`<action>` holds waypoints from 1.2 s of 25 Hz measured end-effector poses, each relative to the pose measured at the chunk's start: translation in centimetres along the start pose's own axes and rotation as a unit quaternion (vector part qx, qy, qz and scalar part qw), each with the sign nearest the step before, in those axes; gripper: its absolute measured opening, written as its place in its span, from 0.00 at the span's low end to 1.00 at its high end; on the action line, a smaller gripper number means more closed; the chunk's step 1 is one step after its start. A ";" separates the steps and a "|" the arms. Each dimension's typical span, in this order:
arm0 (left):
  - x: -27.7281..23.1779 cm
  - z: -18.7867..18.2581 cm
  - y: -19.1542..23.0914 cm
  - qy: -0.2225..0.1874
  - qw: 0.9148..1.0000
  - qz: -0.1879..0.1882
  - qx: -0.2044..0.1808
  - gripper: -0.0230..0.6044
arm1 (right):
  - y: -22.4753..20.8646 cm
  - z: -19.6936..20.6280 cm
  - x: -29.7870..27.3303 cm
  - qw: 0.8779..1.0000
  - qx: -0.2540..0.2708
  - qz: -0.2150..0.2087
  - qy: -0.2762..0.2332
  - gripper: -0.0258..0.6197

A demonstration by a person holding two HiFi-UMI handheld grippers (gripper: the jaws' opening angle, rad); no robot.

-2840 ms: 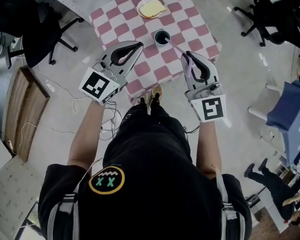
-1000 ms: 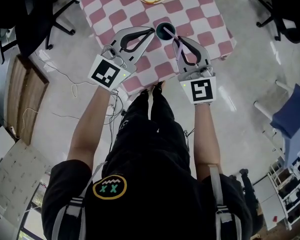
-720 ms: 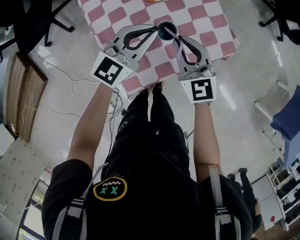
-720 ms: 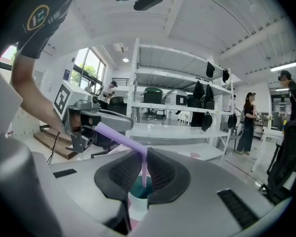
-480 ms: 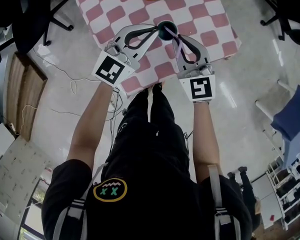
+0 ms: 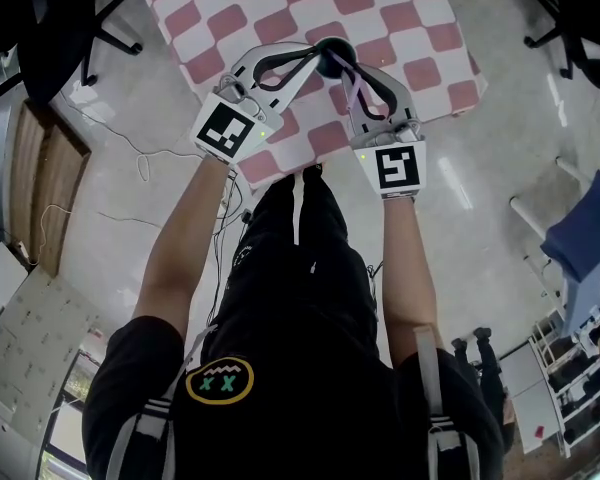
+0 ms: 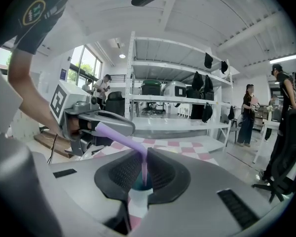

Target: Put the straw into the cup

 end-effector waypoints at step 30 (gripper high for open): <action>0.2 2.4 0.1 0.018 1.000 0.007 -0.018 0.07 | 0.2 2.6 -1.3 1.000 -0.015 0.006 0.025 0.19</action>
Point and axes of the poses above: the fingertips, and each gripper's own axes: x backward along the fingers, y to its left, z out of its underside, the point moved 2 cm from there along x, backward along the fingers, and after that the axes turned 3 degrees about y, right-handed, at the moved point
